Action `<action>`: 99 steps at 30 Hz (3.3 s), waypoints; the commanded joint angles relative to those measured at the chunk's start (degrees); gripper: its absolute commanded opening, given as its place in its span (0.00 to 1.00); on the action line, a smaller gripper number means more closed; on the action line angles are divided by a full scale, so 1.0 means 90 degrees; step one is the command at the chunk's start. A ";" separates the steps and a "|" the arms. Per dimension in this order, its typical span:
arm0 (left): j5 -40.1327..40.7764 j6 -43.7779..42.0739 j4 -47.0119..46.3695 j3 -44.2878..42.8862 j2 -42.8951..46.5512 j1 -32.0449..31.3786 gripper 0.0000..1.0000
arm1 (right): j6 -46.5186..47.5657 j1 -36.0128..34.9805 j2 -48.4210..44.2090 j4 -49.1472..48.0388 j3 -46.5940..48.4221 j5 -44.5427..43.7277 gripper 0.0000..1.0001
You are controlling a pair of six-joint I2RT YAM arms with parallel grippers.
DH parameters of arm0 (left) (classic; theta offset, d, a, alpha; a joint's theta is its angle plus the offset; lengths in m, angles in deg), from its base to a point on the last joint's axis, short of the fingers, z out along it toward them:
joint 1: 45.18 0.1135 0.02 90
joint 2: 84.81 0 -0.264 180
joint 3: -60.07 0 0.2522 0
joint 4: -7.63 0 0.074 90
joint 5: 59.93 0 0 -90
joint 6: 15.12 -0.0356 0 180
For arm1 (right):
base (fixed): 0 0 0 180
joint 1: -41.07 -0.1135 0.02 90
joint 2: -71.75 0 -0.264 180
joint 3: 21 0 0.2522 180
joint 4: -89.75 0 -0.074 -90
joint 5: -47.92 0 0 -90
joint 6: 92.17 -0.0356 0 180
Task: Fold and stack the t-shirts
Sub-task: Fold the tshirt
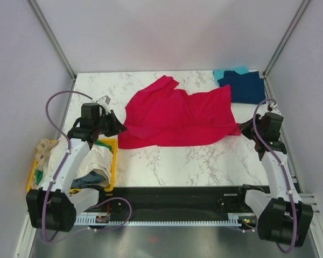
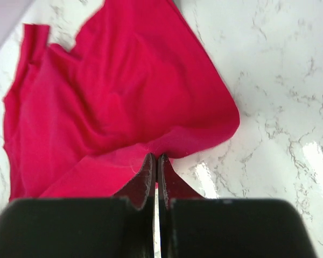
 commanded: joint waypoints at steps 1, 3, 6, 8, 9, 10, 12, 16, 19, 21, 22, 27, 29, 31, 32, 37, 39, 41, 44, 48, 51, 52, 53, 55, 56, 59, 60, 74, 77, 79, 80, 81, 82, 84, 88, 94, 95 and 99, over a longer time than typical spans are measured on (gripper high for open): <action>-0.0434 0.0227 0.0371 -0.0072 0.0820 0.0032 0.02 | -0.0087 0.0008 -0.0690 0.0200 0.0091 -0.0209 0.00; -0.0503 0.0198 0.0607 -0.0052 0.1084 0.0022 0.02 | -0.0047 0.0008 -0.0944 0.0669 0.0091 -0.0238 0.00; -0.0562 0.0139 0.1163 -0.0052 0.1631 0.0022 0.02 | -0.0027 0.0008 -0.1627 0.1226 0.0042 -0.0568 0.00; -0.0582 0.0100 0.1649 -0.0101 0.1972 0.0022 0.02 | -0.0281 0.0008 -0.2155 0.1596 0.0032 -0.0784 0.00; -0.0591 0.0090 0.1808 -0.0159 0.2052 0.0012 0.02 | -0.0378 0.0008 -0.2311 0.1743 0.0052 -0.0863 0.00; -0.0582 0.0090 0.1954 -0.0179 0.2159 0.0012 0.02 | -0.0534 0.0008 -0.2603 0.2045 0.0100 -0.1008 0.00; -0.0553 0.0090 0.2482 -0.0276 0.2374 0.0012 0.02 | -0.0662 0.0018 -0.2907 0.2456 0.0188 -0.1292 0.00; -0.0358 0.0061 0.3253 -0.0579 0.2687 0.0012 0.02 | -0.0867 -0.0031 -0.3348 0.3268 0.0228 -0.2151 0.00; -0.0085 0.0110 0.3635 -0.0736 0.2989 0.0003 0.02 | -0.1024 -0.0031 -0.3357 0.3415 0.0413 -0.2455 0.00; -0.0054 0.0149 0.3587 -0.0445 0.3058 -0.0037 0.02 | -0.0946 -0.0031 -0.3270 0.3337 0.0443 -0.2475 0.00; -0.0045 0.0149 0.3529 -0.0317 0.3059 -0.0046 0.02 | -0.0916 -0.0031 -0.3183 0.3124 0.0414 -0.2359 0.00; -0.0075 0.0091 0.2972 -0.0149 0.2649 -0.0046 0.02 | -0.0672 -0.0031 -0.1790 0.2518 0.0151 -0.0663 0.00; 0.0199 0.0003 0.2709 -0.0266 0.2113 -0.0037 0.02 | -0.0545 -0.0021 -0.1416 0.2078 0.0072 -0.0434 0.00; 0.0054 -0.0241 0.2523 -0.0530 0.1607 -0.0037 0.02 | -0.0458 -0.0031 -0.0908 0.1786 0.0139 -0.0414 0.00; 0.0014 -0.0319 0.2425 -0.0637 0.1052 -0.0037 0.02 | -0.0409 -0.0031 -0.0723 0.1736 0.0227 -0.0395 0.00; 0.0190 -0.0593 0.2191 -0.1545 -0.0513 -0.0037 0.02 | -0.0350 -0.0021 0.0167 0.1316 0.0852 -0.0491 0.00; 0.0258 -0.0584 0.2074 -0.1963 -0.1090 -0.0037 0.02 | -0.0291 -0.0031 0.0556 0.1276 0.1095 -0.0580 0.00; 0.0394 -0.0574 0.2034 -0.2228 -0.1481 -0.0037 0.02 | -0.0242 -0.0031 0.0811 0.1237 0.1223 -0.0755 0.00; 0.0756 -0.0525 0.2024 -0.2678 -0.2135 -0.0037 0.02 | -0.0222 -0.0021 0.1241 0.1169 0.1438 -0.0912 0.00; 0.1097 -0.0525 0.1995 -0.3321 -0.2956 -0.0027 0.02 | -0.0272 -0.0021 0.1972 0.0896 0.1623 -0.0922 0.00; 0.1205 -0.0554 0.2053 -0.3848 -0.3542 -0.0027 0.02 | -0.0233 -0.0031 0.2509 0.0817 0.1780 -0.0941 0.00; 0.1196 -0.0545 0.2131 -0.3977 -0.3843 -0.0027 0.02 | -0.0232 -0.0031 0.2618 0.0769 0.1829 -0.0951 0.00; 0.1176 -0.0544 0.2160 -0.4229 -0.3971 -0.0027 0.02 | -0.0223 -0.0031 0.2735 0.0749 0.1878 -0.0942 0.00; 0.1186 -0.0506 0.2238 -0.4465 -0.4380 -0.0027 0.02 | -0.0232 -0.0031 0.3009 0.0681 0.2024 -0.0971 0.01; 0.1215 -0.0505 0.2268 -0.4688 -0.4528 -0.0027 0.02 | -0.0223 -0.0031 0.3097 0.0681 0.2092 -0.1000 0.03; 0.1196 -0.0515 0.2501 -0.5234 -0.5083 -0.0017 0.09 | -0.0233 -0.0031 0.3497 0.0671 0.2473 -0.1030 0.17; 0.1196 -0.0467 0.2619 -0.5383 -0.5173 -0.0017 0.12 | -0.0184 -0.0011 0.3720 0.0729 0.2754 -0.1000 0.26; 0.1810 0.1554 0.0775 -0.0937 -0.1015 -0.0855 0.97 | -0.0486 0.0653 0.1938 0.0554 0.1147 -0.0610 0.98; 0.2113 0.1857 0.0403 -0.0201 -0.0740 -0.1218 0.95 | -0.0477 0.0663 0.1362 0.0544 0.0368 -0.0746 0.93; 0.2346 0.1887 0.0384 -0.0024 -0.0818 -0.1296 0.94 | -0.0477 0.0711 0.1116 0.0456 0.0063 -0.0892 0.89; 0.2377 0.1897 0.0306 0.0132 -0.0934 -0.1316 0.94 | -0.0486 0.0750 0.1028 0.0388 -0.0083 -0.0864 0.84; 0.2445 0.1897 0.0247 0.0201 -0.0984 -0.1316 0.94 | -0.0486 0.0828 0.1047 0.0262 -0.0288 -0.0805 0.82; 0.2465 0.1897 0.0198 0.0250 -0.1033 -0.1316 0.94 | -0.0486 0.0838 0.1105 0.0193 -0.0357 -0.0592 0.79; 0.2407 0.1936 0.0003 0.0377 -0.1121 -0.1316 0.94 | -0.0515 0.0858 0.1358 -0.0021 -0.0446 -0.0444 0.76; 0.2348 0.1878 -0.0154 0.0397 -0.1219 -0.1316 0.94 | -0.0701 0.0858 0.1603 -0.0588 -0.0592 -0.0277 0.59; 0.2738 0.1809 -0.0222 0.0524 -0.1209 -0.1296 0.95 | -0.0896 0.0858 0.1984 -0.1252 -0.0651 -0.0267 0.56; 0.2787 0.1799 -0.0232 0.0572 -0.1209 -0.1287 0.95 | -0.0887 0.0858 0.2052 -0.1311 -0.0632 -0.0297 0.52; 0.2963 0.1790 -0.0329 0.0651 -0.1238 -0.1296 0.95 | -0.0789 0.0868 0.2267 -0.1642 -0.0466 -0.0472 0.19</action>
